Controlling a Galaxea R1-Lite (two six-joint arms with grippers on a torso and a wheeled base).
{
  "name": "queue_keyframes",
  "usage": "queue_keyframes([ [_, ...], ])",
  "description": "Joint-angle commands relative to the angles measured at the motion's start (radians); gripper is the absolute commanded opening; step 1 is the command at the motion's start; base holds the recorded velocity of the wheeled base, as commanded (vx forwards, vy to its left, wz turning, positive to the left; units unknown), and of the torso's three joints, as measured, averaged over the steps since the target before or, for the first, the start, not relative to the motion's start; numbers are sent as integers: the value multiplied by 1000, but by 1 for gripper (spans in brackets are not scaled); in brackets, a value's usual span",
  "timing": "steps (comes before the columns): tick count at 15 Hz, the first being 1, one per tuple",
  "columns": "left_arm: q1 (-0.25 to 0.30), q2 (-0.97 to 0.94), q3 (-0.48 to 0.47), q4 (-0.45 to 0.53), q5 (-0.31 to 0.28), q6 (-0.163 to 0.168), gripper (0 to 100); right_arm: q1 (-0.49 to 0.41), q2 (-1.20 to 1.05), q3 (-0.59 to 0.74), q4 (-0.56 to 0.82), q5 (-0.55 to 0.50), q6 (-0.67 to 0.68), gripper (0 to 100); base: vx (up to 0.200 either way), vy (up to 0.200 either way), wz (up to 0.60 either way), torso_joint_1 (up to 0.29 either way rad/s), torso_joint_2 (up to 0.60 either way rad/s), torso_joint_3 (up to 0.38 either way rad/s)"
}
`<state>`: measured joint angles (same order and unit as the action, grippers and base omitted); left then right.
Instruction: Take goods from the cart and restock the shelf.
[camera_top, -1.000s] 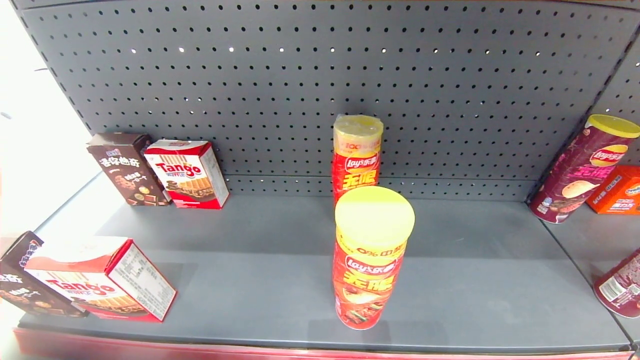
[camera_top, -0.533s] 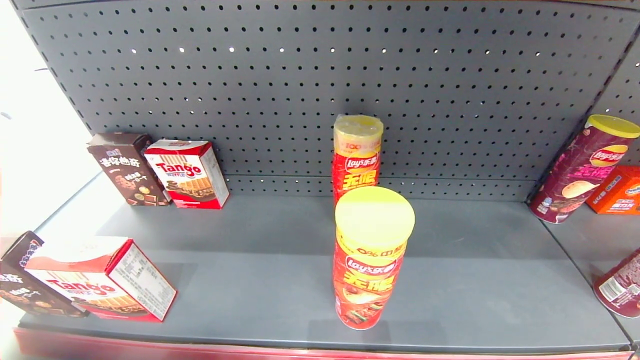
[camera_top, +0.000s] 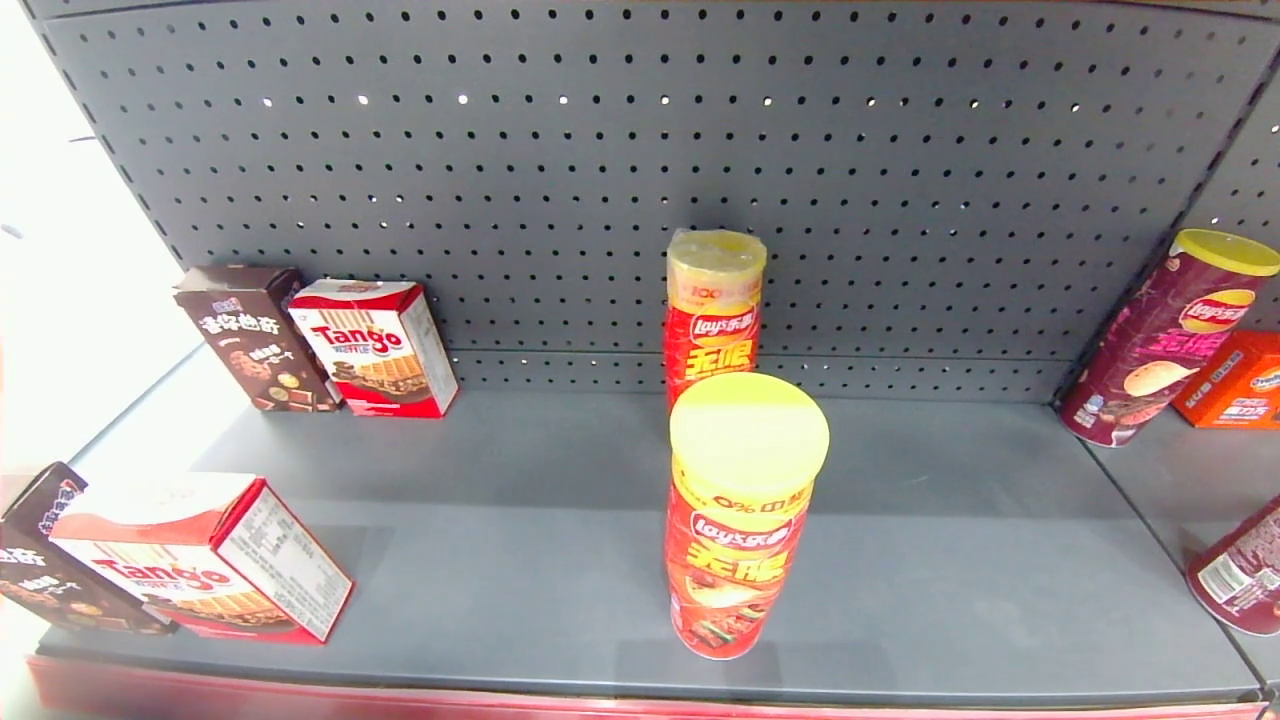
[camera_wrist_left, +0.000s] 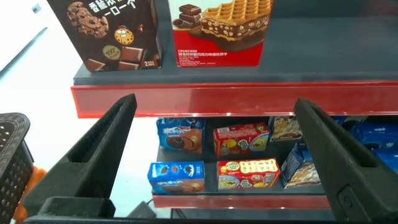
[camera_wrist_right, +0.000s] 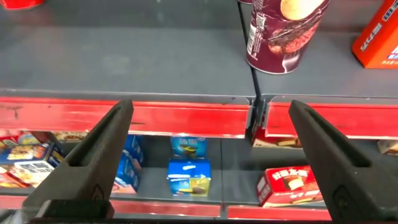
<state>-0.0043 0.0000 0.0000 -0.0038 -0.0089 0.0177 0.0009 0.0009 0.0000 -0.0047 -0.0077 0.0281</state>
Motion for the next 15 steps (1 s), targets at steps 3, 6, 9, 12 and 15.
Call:
queue_keyframes([
  [3, 1, 0, 0, -1, 9, -12, 100, 1, -1, 0, 0, -3, -22, 100, 0, 0, 0, 0, 0, 0],
  [6, 0, 0, 0, -1, 7, -12, 100, 1, -1, 0, 0, -3, -23, 100, 0, 0, 0, 0, 0, 0],
  [9, 0, 0, 0, -1, 6, -10, 100, 1, -1, 0, 0, -3, -23, 100, 0, 0, 0, 0, 0, 0],
  [12, 1, 0, 0, -1, 4, -10, 100, 1, -1, 0, 0, -2, -23, 100, -67, 0, 0, 1, 1, -1],
  [15, 1, 0, 0, -1, 4, -8, 100, 1, -1, 0, 0, -2, -23, 100, 0, 0, 0, 0, 0, 0],
])
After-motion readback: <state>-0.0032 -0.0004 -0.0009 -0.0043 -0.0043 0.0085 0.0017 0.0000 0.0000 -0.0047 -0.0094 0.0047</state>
